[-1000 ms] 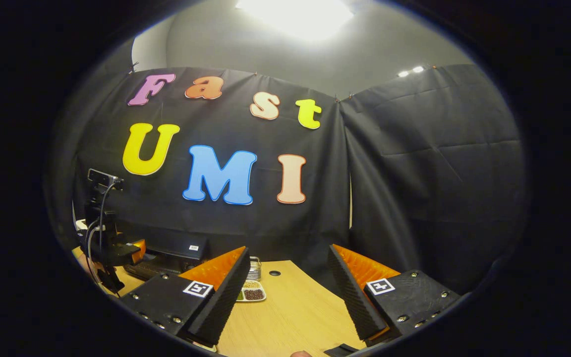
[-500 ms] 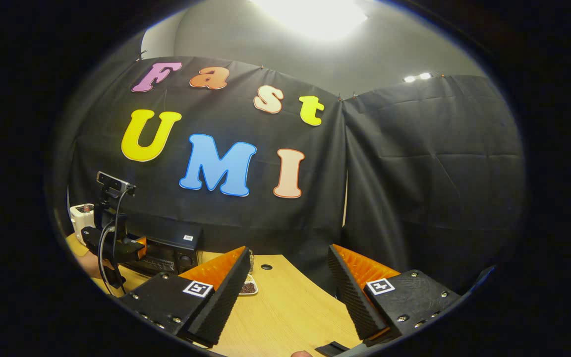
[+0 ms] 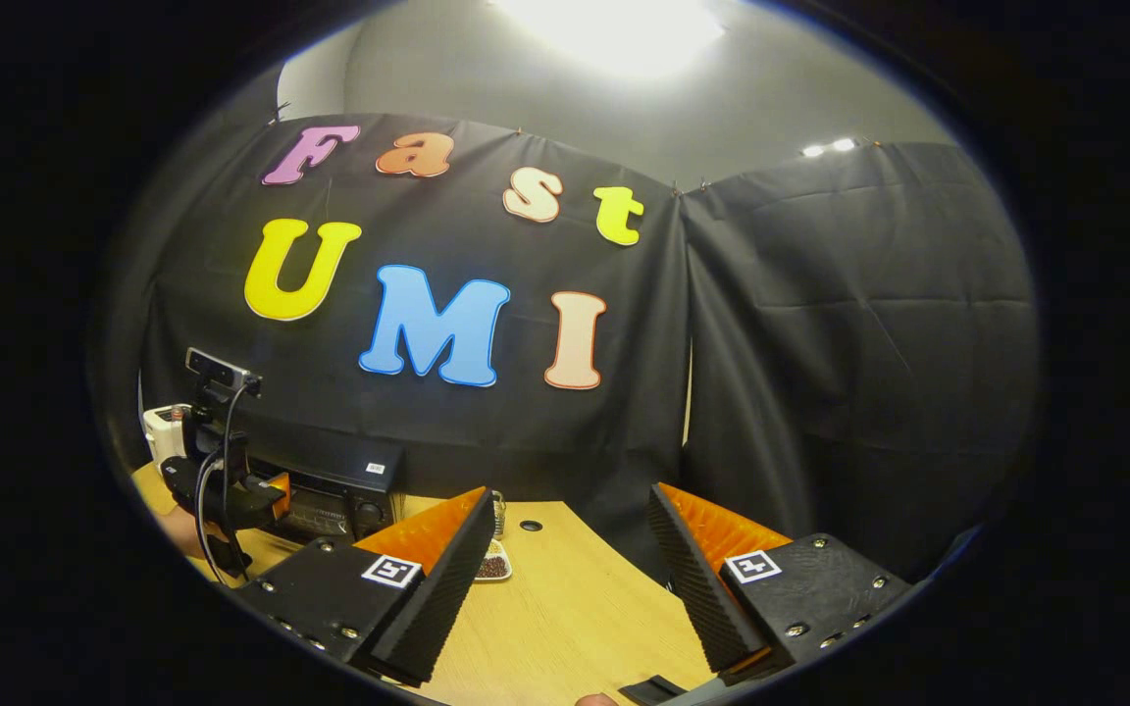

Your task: Open the electric oven with the left hand, put the food in, and close the electric oven.

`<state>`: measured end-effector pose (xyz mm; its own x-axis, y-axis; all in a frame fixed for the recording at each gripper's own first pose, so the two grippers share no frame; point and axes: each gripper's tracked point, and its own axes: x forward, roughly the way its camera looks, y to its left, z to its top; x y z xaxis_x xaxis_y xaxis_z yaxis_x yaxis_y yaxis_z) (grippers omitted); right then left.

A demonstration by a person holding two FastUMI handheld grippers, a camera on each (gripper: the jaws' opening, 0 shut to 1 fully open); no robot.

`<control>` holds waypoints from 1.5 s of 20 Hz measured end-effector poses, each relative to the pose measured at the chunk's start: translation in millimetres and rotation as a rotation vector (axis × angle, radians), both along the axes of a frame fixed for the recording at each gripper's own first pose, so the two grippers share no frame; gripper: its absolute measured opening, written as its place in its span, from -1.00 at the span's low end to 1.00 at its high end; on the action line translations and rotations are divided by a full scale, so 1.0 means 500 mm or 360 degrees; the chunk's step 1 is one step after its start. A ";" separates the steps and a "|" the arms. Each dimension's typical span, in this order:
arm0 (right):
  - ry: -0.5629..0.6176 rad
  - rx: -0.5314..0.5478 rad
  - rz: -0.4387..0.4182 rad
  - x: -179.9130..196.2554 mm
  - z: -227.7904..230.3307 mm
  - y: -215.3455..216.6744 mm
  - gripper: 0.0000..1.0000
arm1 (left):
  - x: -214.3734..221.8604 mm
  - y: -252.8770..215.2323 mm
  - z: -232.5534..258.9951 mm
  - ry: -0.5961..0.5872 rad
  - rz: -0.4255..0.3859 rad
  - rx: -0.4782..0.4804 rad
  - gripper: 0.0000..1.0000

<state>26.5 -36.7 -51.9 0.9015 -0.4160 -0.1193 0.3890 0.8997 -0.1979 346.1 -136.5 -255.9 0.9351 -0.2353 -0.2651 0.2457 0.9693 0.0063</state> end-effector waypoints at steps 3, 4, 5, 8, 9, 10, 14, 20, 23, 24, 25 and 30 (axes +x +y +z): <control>0.0002 0.0033 0.0017 -0.002 -0.004 -0.005 0.94 | -0.032 0.006 -0.010 0.0023 0.0007 0.0014 1.00; 0.0010 0.0048 0.0022 -0.005 -0.010 -0.009 0.94 | -0.044 0.009 -0.015 0.0032 0.0007 0.0018 0.92; 0.0013 0.0060 0.0025 -0.006 -0.012 -0.011 0.94 | -0.055 0.011 -0.019 0.0043 0.0010 0.0022 1.00; 0.0005 0.0078 0.0033 -0.011 -0.010 -0.020 0.94 | -0.084 0.017 -0.036 0.0079 0.0021 0.0039 1.00; 0.0005 0.0077 0.0037 -0.013 -0.008 -0.023 0.94 | -0.094 0.018 -0.042 0.0092 0.0023 0.0047 1.00; 0.0008 0.0076 0.0041 -0.013 -0.012 -0.025 0.94 | -0.102 0.019 -0.047 0.0100 0.0024 0.0055 0.97; 0.0019 0.0098 0.0047 -0.020 -0.020 -0.030 0.94 | -0.134 0.024 -0.073 0.0148 0.0019 0.0081 0.92; 0.0049 0.0130 0.0072 -0.019 -0.039 -0.023 0.94 | -0.178 0.027 -0.122 0.0234 -0.0027 0.0116 0.92; 0.0062 0.0131 0.0076 -0.021 -0.043 -0.018 0.94 | -0.201 0.033 -0.154 0.0281 -0.0038 0.0108 0.92; 0.0073 0.0141 0.0084 -0.021 -0.048 -0.014 0.94 | -0.209 0.032 -0.167 0.0300 -0.0039 0.0112 0.92; 0.0082 0.0151 0.0091 -0.021 -0.051 -0.008 0.94 | -0.217 0.033 -0.179 0.0313 -0.0041 0.0118 0.82; 0.0113 0.0166 0.0122 -0.019 -0.063 0.012 0.94 | -0.248 0.034 -0.237 0.0413 -0.0071 0.0139 0.92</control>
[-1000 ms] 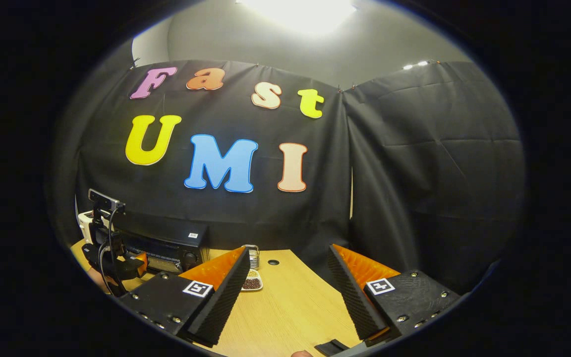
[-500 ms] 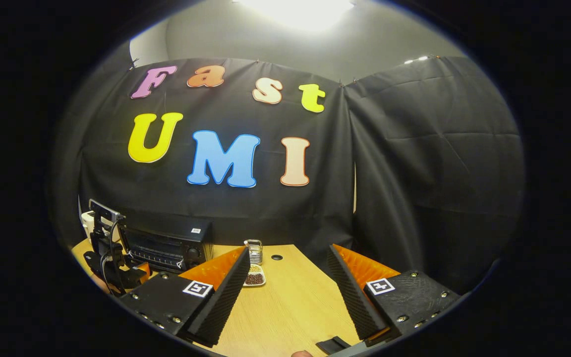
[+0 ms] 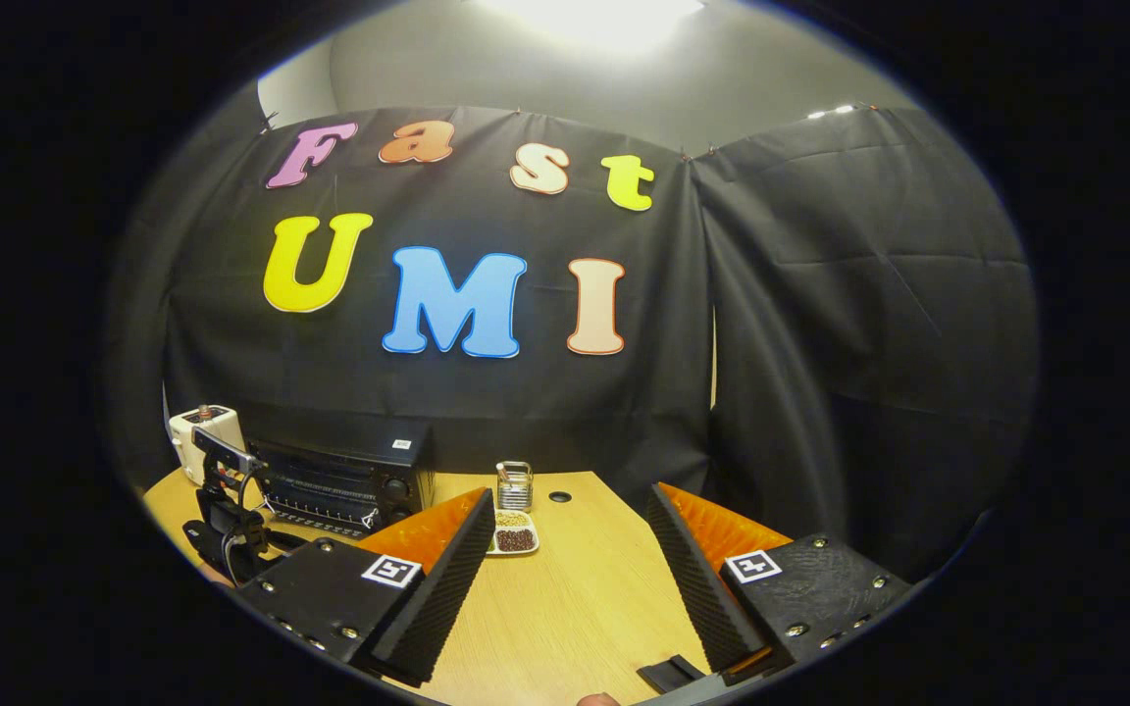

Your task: Open the electric oven with the left hand, put the food in, and close the electric oven.

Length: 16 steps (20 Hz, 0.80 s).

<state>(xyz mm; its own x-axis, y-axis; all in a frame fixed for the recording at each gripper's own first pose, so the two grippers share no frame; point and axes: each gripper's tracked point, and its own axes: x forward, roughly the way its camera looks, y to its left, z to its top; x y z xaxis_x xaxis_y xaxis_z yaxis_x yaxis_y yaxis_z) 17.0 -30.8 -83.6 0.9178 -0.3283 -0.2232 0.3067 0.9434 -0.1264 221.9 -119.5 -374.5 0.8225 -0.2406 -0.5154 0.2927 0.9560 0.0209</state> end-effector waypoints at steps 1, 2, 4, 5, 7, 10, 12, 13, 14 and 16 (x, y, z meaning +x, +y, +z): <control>0.0008 0.0010 0.0030 0.004 -0.005 0.011 0.94 | -0.008 0.001 -0.003 0.0009 -0.0004 -0.0002 1.00; 0.0014 0.0017 0.0057 0.009 -0.008 0.017 0.94 | -0.015 0.004 -0.001 0.0006 -0.0004 0.0001 1.00; 0.0024 0.0045 0.0121 0.017 -0.012 0.031 0.94 | -0.032 0.016 0.023 -0.0025 0.0013 0.0012 0.92; 0.0023 0.0063 0.0166 0.021 -0.014 0.042 0.94 | -0.040 0.022 0.046 -0.0049 0.0029 0.0007 1.00; 0.0044 0.0098 0.0265 0.033 -0.031 0.061 0.94 | -0.060 0.041 0.105 -0.0115 0.0058 -0.0021 0.92; 0.0089 0.0189 0.0421 0.051 -0.058 0.096 0.94 | -0.086 0.067 0.213 -0.0231 0.0111 -0.0064 0.92; 0.0135 0.0256 0.0519 0.062 -0.086 0.120 0.94 | -0.100 0.091 0.284 -0.0318 0.0158 -0.0083 1.00; 0.0167 0.0290 0.0556 0.070 -0.102 0.132 0.94 | -0.108 0.105 0.317 -0.0355 0.0182 -0.0089 0.92; 0.0202 0.0328 0.0588 0.076 -0.118 0.142 0.94 | -0.118 0.121 0.343 -0.0389 0.0209 -0.0087 1.00; 0.0278 0.0401 0.0658 0.084 -0.149 0.165 0.94 | -0.141 0.153 0.396 -0.0448 0.0260 -0.0073 1.00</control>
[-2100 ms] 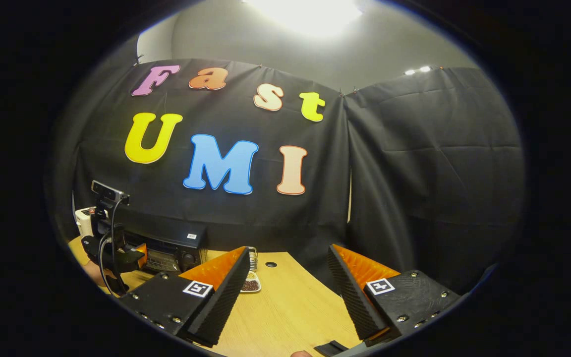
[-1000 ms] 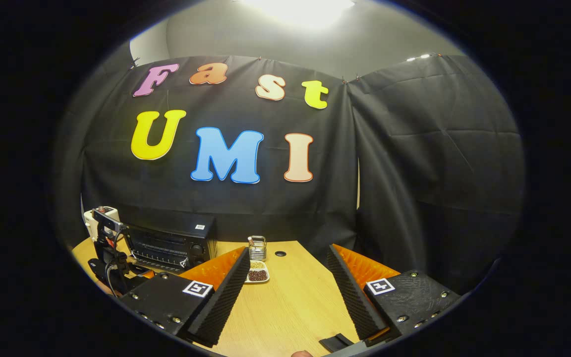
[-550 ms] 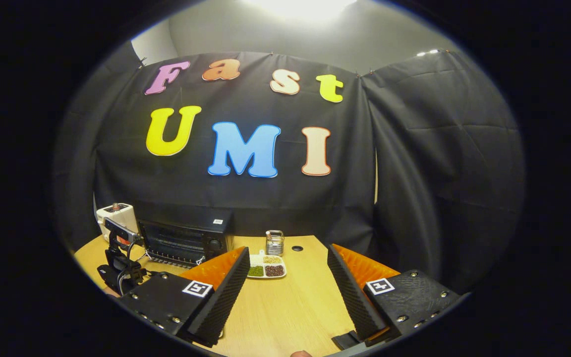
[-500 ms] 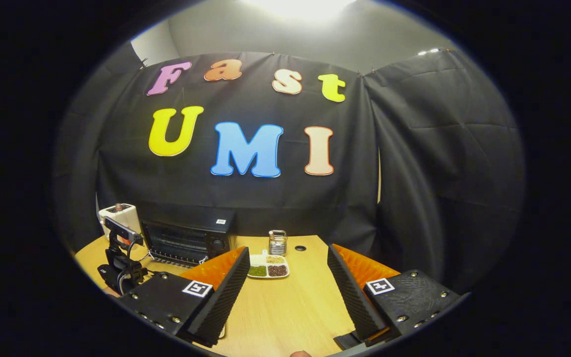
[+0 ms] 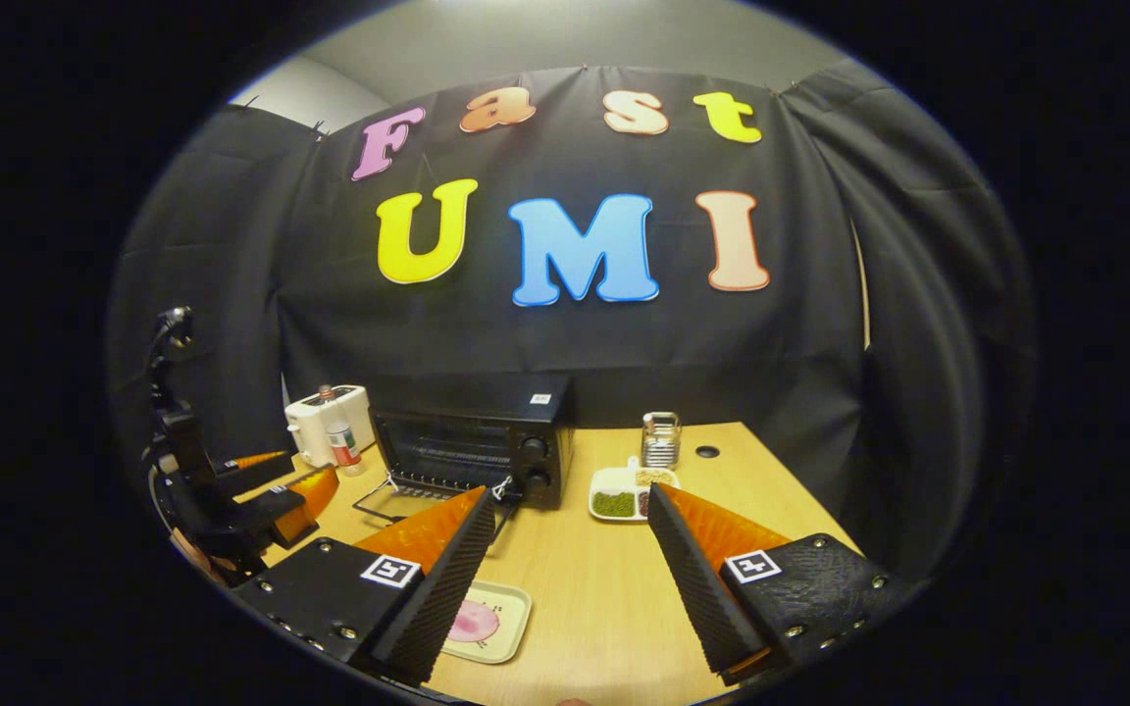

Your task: Open the electric oven with the left hand, put the food in, and close the electric oven.

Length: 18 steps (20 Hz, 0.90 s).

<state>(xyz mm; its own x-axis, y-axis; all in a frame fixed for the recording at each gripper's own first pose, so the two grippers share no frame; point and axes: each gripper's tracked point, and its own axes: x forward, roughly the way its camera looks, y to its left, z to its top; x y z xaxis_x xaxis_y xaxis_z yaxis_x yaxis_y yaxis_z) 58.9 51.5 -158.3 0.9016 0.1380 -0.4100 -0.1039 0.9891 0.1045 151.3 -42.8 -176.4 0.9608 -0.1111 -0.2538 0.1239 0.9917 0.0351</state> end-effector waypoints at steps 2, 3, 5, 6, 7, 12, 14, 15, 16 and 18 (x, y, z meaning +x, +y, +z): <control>0.0086 0.0052 0.0064 0.008 -0.034 0.019 0.94 | -0.022 0.032 0.048 -0.0060 0.0058 0.0007 0.91; 0.0133 0.0083 0.0096 0.008 -0.051 0.028 0.95 | -0.034 0.047 0.069 -0.0082 0.0090 0.0006 1.00; 0.0235 0.0138 0.0155 0.010 -0.087 0.042 0.94 | -0.055 0.073 0.104 -0.0116 0.0149 -0.0005 0.91; 0.0289 0.0162 0.0185 0.012 -0.106 0.048 0.94 | -0.061 0.084 0.119 -0.0133 0.0180 -0.0006 0.91; 0.0335 0.0178 0.0206 0.013 -0.123 0.053 0.96 | -0.069 0.096 0.131 -0.0151 0.0211 -0.0006 0.91; 0.0658 0.0293 0.0325 -0.011 -0.214 0.090 0.97 | -0.121 0.147 0.177 -0.0213 0.0349 0.0032 1.00; 0.0782 0.0304 0.0332 -0.021 -0.252 0.095 0.98 | -0.140 0.166 0.180 -0.0220 0.0406 0.0041 1.00; 0.0841 0.0289 0.0337 -0.026 -0.273 0.094 0.97 | -0.148 0.176 0.182 -0.0220 0.0434 0.0041 1.00; 0.0897 0.0273 0.0354 -0.036 -0.289 0.096 0.97 | -0.158 0.184 0.180 -0.0219 0.0462 0.0042 1.00; 0.0976 0.0236 0.0387 -0.046 -0.326 0.100 0.97 | -0.173 0.205 0.183 -0.0224 0.0514 0.0054 1.00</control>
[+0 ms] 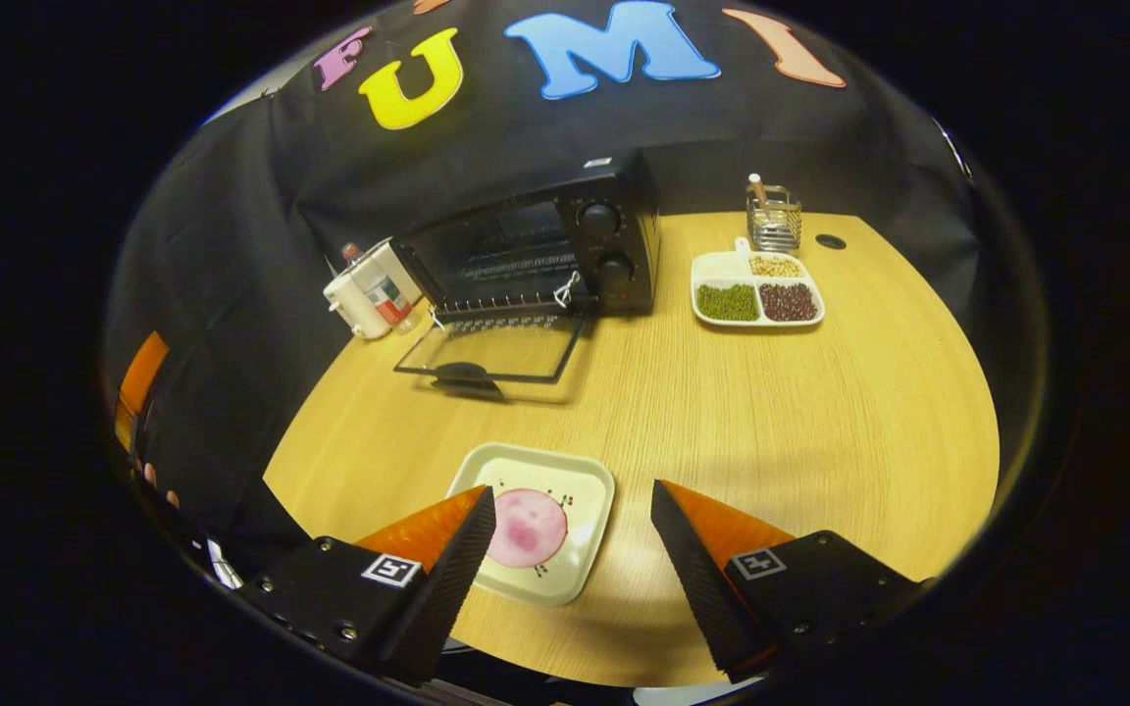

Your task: Open the electric oven with the left hand, put the food in, and close the electric oven.

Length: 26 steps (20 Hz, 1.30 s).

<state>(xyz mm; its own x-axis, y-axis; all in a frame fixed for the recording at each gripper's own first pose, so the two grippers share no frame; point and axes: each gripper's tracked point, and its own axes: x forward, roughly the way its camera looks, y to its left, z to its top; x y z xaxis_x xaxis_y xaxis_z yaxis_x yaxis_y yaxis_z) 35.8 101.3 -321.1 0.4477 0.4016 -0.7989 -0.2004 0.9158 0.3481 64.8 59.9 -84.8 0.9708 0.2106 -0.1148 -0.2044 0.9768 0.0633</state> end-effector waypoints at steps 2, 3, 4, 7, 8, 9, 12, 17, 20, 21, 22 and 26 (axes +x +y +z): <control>0.0074 -0.0014 0.0026 -0.009 -0.029 0.006 0.97 | -0.012 0.020 -0.001 0.0007 0.0047 0.0009 1.00; 0.0130 0.0001 0.0026 -0.016 -0.042 0.012 0.97 | -0.018 0.029 0.001 0.0014 0.0068 0.0003 1.00; 0.0194 0.0017 0.0019 -0.023 -0.054 0.018 0.98 | -0.022 0.038 0.001 0.0014 0.0090 -0.0003 1.00; 0.0344 0.0011 0.0019 -0.043 -0.093 0.024 0.97 | -0.040 0.068 0.013 -0.0004 0.0158 -0.0011 1.00; 0.0382 -0.0006 0.0030 -0.048 -0.104 0.022 0.98 | -0.046 0.075 0.011 -0.0003 0.0176 -0.0010 1.00; 0.0415 -0.0016 0.0038 -0.054 -0.114 0.021 0.92 | -0.052 0.083 0.012 -0.0002 0.0189 -0.0005 1.00; 0.0452 0.0001 0.0044 -0.050 -0.123 0.024 0.75 | -0.056 0.091 0.014 -0.0002 0.0215 0.0016 1.00; 0.0534 0.0013 0.0043 -0.057 -0.134 0.025 0.07 | -0.045 0.075 0.016 -0.0013 0.0194 0.0009 1.00; 0.0560 -0.0057 0.0044 -0.042 -0.159 0.009 0.01 | -0.034 0.062 0.021 -0.0025 0.0161 0.0029 1.00; 0.0565 -0.0055 0.0019 -0.045 -0.158 0.003 -0.34 | -0.030 0.058 0.022 -0.0026 0.0152 0.0028 1.00; 0.0588 -0.0045 0.0024 -0.047 -0.148 0.001 -0.70 | -0.026 0.055 0.024 -0.0028 0.0141 0.0027 1.00; 0.0630 -0.0058 0.0018 -0.047 -0.160 0.000 -0.79 | -0.017 0.050 0.024 -0.0026 0.0122 0.0035 1.00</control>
